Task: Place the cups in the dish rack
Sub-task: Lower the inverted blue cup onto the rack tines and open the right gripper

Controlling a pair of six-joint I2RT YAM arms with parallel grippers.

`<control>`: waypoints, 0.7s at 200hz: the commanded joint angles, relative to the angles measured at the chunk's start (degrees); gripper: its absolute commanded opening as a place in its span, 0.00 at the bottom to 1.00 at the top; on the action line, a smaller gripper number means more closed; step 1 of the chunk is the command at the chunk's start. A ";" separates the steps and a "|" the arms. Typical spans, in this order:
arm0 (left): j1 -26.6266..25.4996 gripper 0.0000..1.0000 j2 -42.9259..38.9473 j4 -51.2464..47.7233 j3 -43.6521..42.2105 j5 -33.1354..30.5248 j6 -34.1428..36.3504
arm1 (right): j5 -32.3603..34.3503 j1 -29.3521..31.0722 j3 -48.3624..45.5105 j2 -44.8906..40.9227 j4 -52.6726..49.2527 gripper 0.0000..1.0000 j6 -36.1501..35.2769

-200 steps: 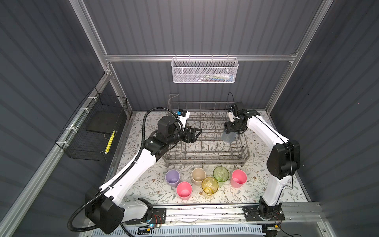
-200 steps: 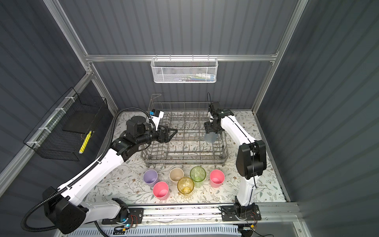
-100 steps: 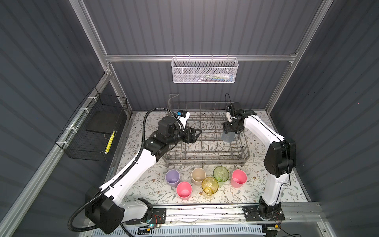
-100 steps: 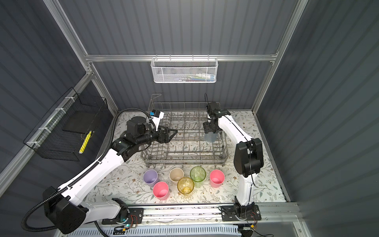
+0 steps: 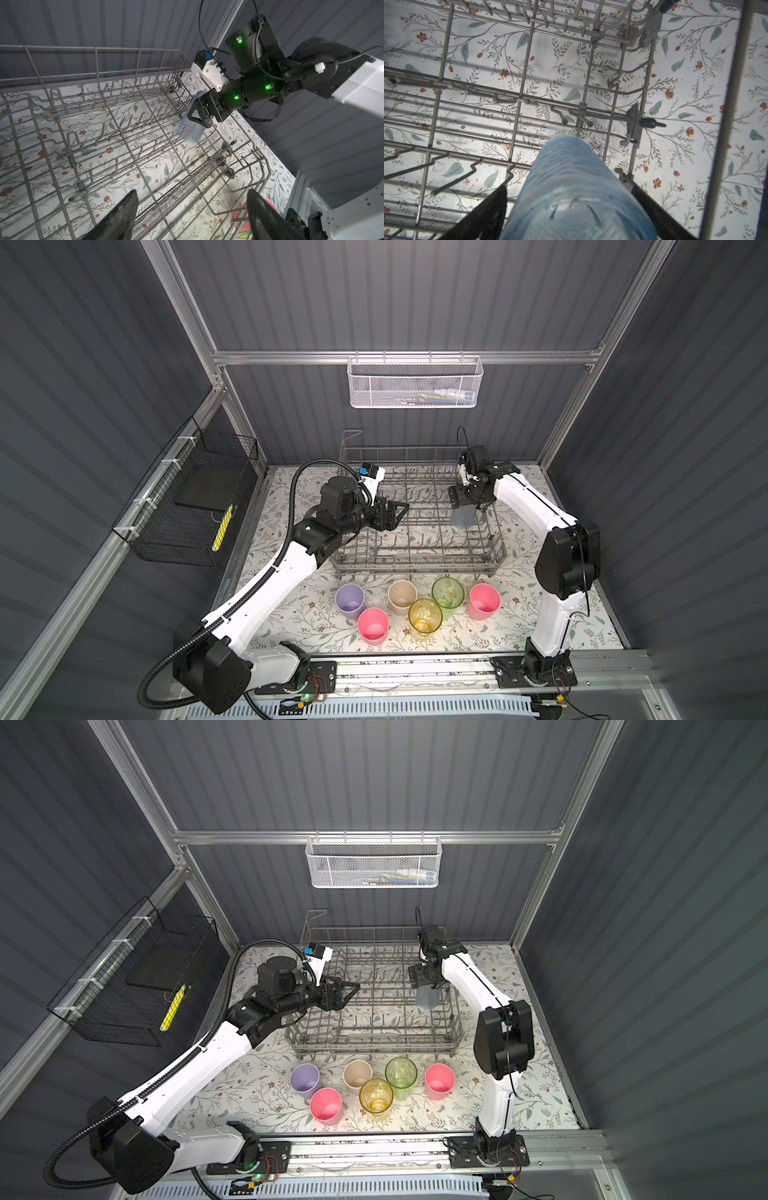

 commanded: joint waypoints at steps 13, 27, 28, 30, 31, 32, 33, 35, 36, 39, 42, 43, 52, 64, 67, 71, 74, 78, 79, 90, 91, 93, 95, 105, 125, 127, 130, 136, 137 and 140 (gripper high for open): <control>0.36 0.82 -0.70 0.42 -1.05 0.61 0.82 | 2.09 0.26 -2.70 -6.20 4.81 0.94 0.41; 0.36 0.83 -0.79 0.42 -1.04 0.41 0.83 | 2.63 0.26 -3.93 -8.89 6.66 0.94 0.16; 0.36 0.83 -0.83 0.42 -1.05 0.38 0.83 | 2.59 0.26 -4.11 -9.13 6.86 0.94 0.16; 0.36 0.83 -0.80 0.46 -1.06 0.33 0.82 | 2.72 0.26 -4.36 -9.54 7.17 0.94 0.15; 0.36 0.83 -0.75 0.48 -1.06 0.29 0.82 | 2.72 0.26 -4.50 -9.80 7.25 0.95 0.15; 0.36 0.83 -0.77 0.45 -1.02 0.27 0.87 | 2.77 0.26 -4.62 -10.06 7.46 0.95 0.15; 0.36 0.83 -0.78 0.43 -1.00 0.22 0.84 | 2.88 0.26 -4.72 -10.19 7.62 0.95 0.15; 0.36 0.83 -0.83 0.42 -1.03 0.18 0.85 | 3.07 0.26 -4.95 -10.64 7.97 0.95 0.15; 0.36 0.83 -0.85 0.42 -1.05 0.13 0.84 | 3.08 0.26 -5.06 -10.88 8.18 0.95 0.15; 0.36 0.83 -0.87 0.42 -1.01 0.09 0.82 | 3.23 0.26 -5.48 -11.58 8.65 0.95 0.09; 0.36 0.83 -0.88 0.42 -1.05 0.05 0.84 | 3.28 0.26 -5.85 -12.27 9.17 0.95 0.06; 0.36 0.83 -0.88 0.46 -1.06 -0.03 0.83 | 3.22 0.22 -6.00 -12.49 9.31 0.95 0.02; 0.36 0.83 -0.88 0.59 -1.06 -0.18 0.83 | 3.39 0.19 -6.78 -14.49 10.17 0.95 -0.05; 0.36 0.83 -0.87 0.60 -1.04 -0.34 0.84 | 3.57 0.17 -8.04 -17.25 11.24 0.95 0.01; 0.36 0.83 -0.88 0.60 -0.91 -0.35 0.82 | 3.46 0.19 -8.27 -17.91 11.40 0.95 -0.01; 0.36 0.83 -0.88 0.62 -0.89 -0.35 0.83 | 3.29 0.15 -8.68 -18.87 11.66 0.95 -0.03; 0.32 0.83 -0.86 0.47 -0.85 -0.36 0.81 | 3.05 0.25 -9.00 -19.64 11.82 0.95 0.02; 0.36 0.83 -0.95 0.35 -0.80 -0.36 0.86 | 2.87 0.26 -9.51 -20.70 12.16 0.95 0.13; 0.36 0.83 -0.96 0.29 -0.80 -0.36 0.93 | 2.80 0.26 -9.63 -20.83 12.21 0.95 0.14; 0.36 0.83 -1.17 -0.81 -0.49 -0.66 1.48 | 1.69 0.26 -11.59 -24.16 13.35 0.95 0.32; 0.36 0.83 -1.20 -0.99 -0.43 -0.73 1.59 | 1.55 0.26 -11.77 -24.45 13.46 0.95 0.27; 0.34 0.83 -1.22 -1.23 -0.31 -0.74 1.78 | 1.20 0.24 -12.03 -25.00 13.70 0.95 0.31; 0.36 0.82 -1.31 -1.60 -0.22 -0.90 1.90 | 0.90 0.26 -12.51 -25.66 13.84 0.95 0.32; 0.36 0.82 -1.72 -3.58 0.27 -1.37 2.87 | -1.11 0.26 -14.81 -28.76 14.77 0.95 0.50; 0.36 0.81 -3.01 -7.45 1.00 -1.20 4.58 | -6.51 0.26 -19.73 -35.13 15.90 0.95 0.92; 0.36 0.81 -3.12 -7.77 1.01 -1.23 4.60 | -6.96 0.26 -20.24 -35.69 15.91 0.95 1.02; 0.36 0.81 -3.34 -8.35 1.08 -1.16 4.67 | -7.82 0.26 -21.02 -36.86 15.96 0.95 1.20; 0.36 0.81 -3.70 -9.29 1.27 -0.93 4.74 | -9.56 0.35 -22.75 -38.81 16.07 0.95 1.31; 0.36 0.81 -3.74 -9.49 1.29 -0.82 4.76 | -9.79 0.35 -22.97 -39.16 16.05 0.95 1.34; 0.36 0.80 -3.85 -9.92 1.31 -0.55 4.85 | -10.25 0.41 -23.72 -40.21 16.01 0.95 1.42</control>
